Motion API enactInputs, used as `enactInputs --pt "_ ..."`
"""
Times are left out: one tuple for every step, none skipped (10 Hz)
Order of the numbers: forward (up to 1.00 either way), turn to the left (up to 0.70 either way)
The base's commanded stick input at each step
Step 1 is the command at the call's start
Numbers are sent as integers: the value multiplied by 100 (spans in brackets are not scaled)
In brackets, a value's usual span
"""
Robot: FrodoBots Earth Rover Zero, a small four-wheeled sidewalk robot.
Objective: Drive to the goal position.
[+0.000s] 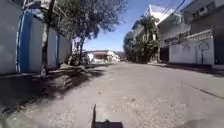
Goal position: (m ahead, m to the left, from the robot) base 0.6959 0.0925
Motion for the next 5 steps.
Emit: enactInputs --pt "70 -3" --pt "70 -3" --pt "70 -3" --pt "70 -3" --pt "70 -3"
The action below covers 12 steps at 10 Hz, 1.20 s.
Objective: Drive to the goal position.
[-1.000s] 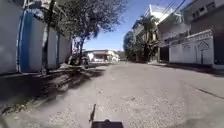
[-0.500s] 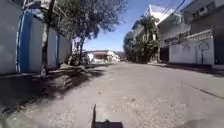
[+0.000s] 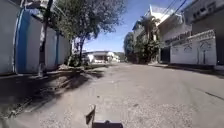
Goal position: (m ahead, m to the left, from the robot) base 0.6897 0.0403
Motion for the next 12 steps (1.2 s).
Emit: enactInputs --pt "70 -3" --pt "70 -3" --pt "70 -3" --pt "70 -3" --pt "70 -3" --pt "70 -3" --pt "70 -3" --pt "70 -3" --pt "70 -3" --pt "70 -3" --pt "70 -3" --pt "70 -3"
